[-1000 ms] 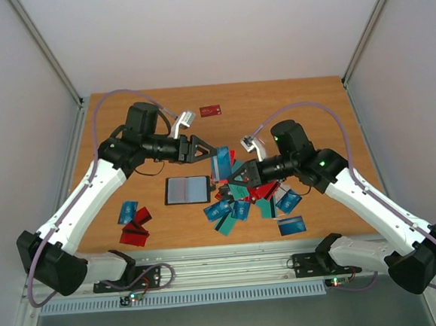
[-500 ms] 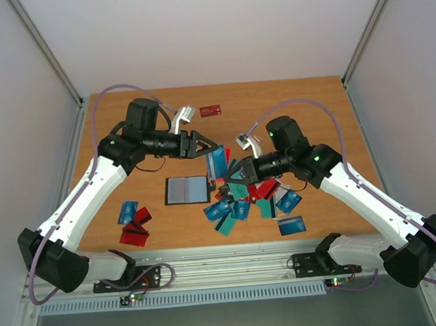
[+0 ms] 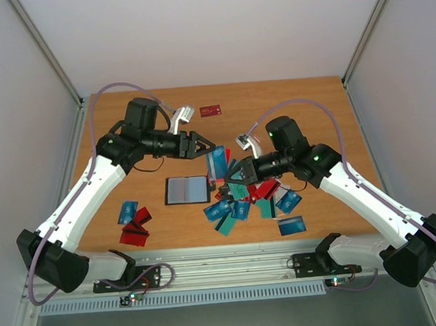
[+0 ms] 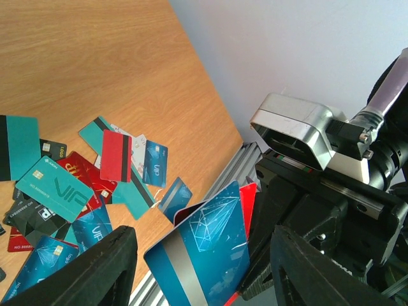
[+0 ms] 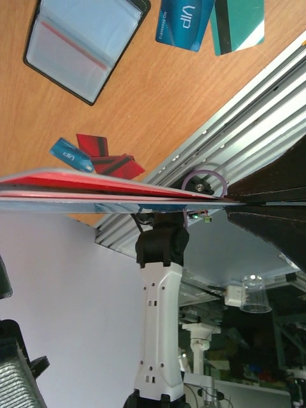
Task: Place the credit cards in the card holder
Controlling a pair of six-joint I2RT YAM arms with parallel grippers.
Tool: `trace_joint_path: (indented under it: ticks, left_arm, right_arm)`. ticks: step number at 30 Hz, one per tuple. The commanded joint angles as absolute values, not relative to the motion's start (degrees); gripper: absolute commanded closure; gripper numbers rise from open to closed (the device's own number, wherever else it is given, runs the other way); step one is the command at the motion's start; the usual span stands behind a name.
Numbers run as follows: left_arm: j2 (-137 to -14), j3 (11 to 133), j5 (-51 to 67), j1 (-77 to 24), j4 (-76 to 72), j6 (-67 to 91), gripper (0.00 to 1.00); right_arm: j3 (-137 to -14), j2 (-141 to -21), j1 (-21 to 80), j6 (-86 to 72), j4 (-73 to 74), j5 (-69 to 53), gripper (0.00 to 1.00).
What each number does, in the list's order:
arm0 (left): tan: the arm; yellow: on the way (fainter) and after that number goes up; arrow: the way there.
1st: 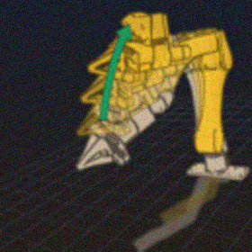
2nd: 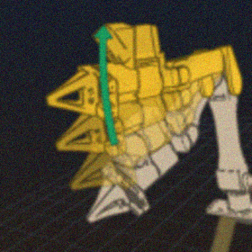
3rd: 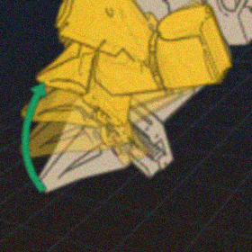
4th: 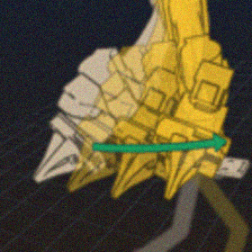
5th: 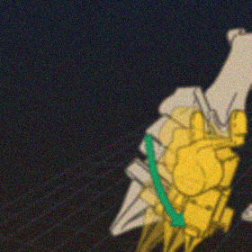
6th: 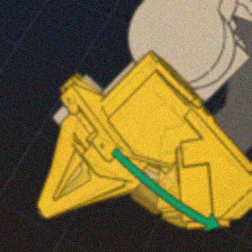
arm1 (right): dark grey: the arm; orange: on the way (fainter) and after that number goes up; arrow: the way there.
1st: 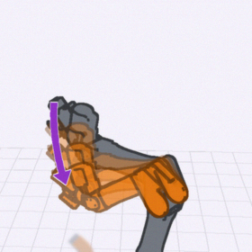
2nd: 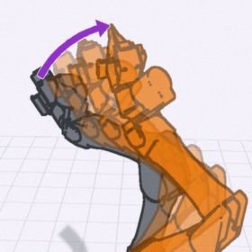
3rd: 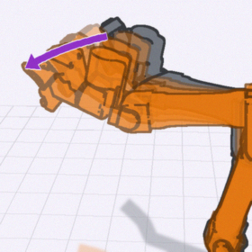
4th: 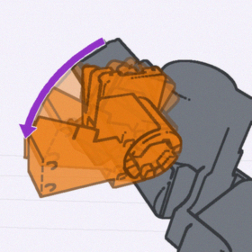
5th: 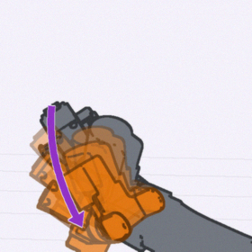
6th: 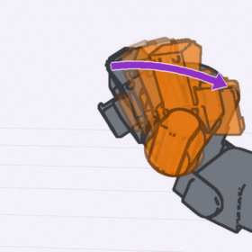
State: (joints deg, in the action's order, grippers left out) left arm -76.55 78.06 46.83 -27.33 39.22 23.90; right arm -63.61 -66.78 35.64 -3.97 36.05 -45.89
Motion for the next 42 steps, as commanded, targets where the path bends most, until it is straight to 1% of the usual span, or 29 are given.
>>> trace_joint_path:
  ticks: [1, 30, 42]
  left_arm:
    - [-76.3, 79.2, 47.5, -27.1, 39.1, 22.8, 0.41]
    - [-75.6, 76.5, 51.7, -27.1, 34.5, 26.0, 0.44]
    - [-75.4, 72.8, 59.4, -27.1, 25.0, 31.1, 0.51]
  right_arm:
    - [-65.6, -67.1, 35.4, -3.1, 35.9, -45.6, 0.99]
    - [-68.1, -71.1, 34.7, -1.6, 39.9, -43.2, 0.99]
    - [-68.3, -70.7, 34.1, -1.1, 39.2, -44.4, 0.99]
